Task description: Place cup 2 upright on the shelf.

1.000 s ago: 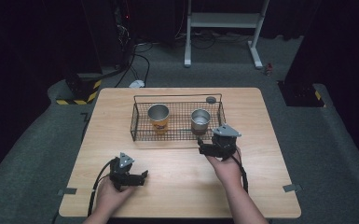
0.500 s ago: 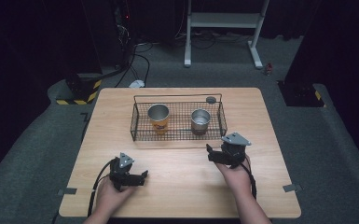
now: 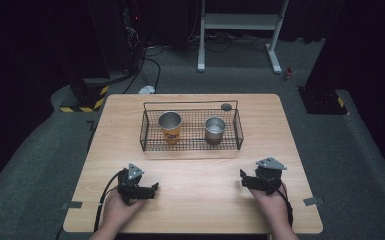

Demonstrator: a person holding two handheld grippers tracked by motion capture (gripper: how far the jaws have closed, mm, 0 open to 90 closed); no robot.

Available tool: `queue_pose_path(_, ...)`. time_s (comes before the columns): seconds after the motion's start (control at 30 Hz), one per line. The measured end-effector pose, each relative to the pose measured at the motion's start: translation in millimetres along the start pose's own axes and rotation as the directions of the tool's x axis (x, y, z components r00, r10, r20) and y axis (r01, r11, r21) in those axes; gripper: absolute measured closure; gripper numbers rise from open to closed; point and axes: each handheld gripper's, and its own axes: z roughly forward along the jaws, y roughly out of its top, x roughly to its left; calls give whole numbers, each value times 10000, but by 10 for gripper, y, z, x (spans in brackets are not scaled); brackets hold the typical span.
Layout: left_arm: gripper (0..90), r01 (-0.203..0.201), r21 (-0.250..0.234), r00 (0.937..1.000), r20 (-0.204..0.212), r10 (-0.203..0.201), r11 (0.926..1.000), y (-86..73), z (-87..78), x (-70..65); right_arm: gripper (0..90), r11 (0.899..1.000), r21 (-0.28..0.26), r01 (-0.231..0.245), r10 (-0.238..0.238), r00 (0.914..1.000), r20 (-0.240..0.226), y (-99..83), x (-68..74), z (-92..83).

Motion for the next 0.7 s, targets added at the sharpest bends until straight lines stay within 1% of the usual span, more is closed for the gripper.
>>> queue_pose_path(0.03, 41, 0, 0, 10000, 0, 0, 10000, 0, 0, 0, 87, 10000, 0, 0, 0, 10000, 0, 0, 0, 0)
queue_pose_path(0.07, 41, 0, -1, 10000, -1, 0, 10000, 0, 0, 0, 87, 9996, 260, -113, 109, 9998, 160, -104, -73, -11)
queue_pose_path(0.2, 41, -3, 2, 10000, 4, 3, 10000, 0, 0, 1, 95, 9973, 712, -155, 129, 9992, 367, -243, -171, -30)
queue_pose_path(0.23, 41, 0, -1, 10000, 0, 0, 10000, 0, 0, 0, 100, 9954, 942, -155, 125, 9994, 318, -266, -196, -27)
queue_pose_path(0.27, 41, -3, 1, 10000, 2, 3, 10000, 0, 0, 1, 103, 9945, 985, -352, 338, 9993, 156, -276, -225, -35)
queue_pose_path(0.3, 41, -7, 5, 10000, 2, 7, 10000, 0, -1, 1, 110, 9938, 1018, -457, 447, 9989, 124, -285, -243, -44)
queue_pose_path(0.33, 41, -3, 2, 10000, 2, 3, 10000, -1, -1, 1, 106, 9940, 1003, -430, 423, 9991, 94, -288, -249, -47)
queue_pose_path(0.37, 41, -5, 3, 10000, 2, 5, 10000, 0, -1, 1, 105, 9941, 1012, -386, 375, 9992, 123, -288, -242, -45)
queue_pose_path(0.5, 41, -32, 4, 10000, -7, 32, 10000, 0, -1, 2, 98, 9935, 1030, -491, 471, 9987, 216, -280, -210, -35)
queue_pose_path(0.57, 41, -40, -8, 10000, -9, 40, 10000, 0, 0, 2, 97, 9928, 1017, -628, 589, 9974, 405, -261, -191, -11)
queue_pose_path(0.67, 41, -21, -24, 10000, -13, 21, 10000, 0, 1, 1, 98, 9919, 1042, -732, 687, 9966, 461, -244, -154, 5)
queue_pose_path(0.7, 41, -11, -33, 10000, -15, 10, 10000, 0, 2, 0, 98, 9929, 1015, -613, 574, 9975, 412, -243, -139, 6)
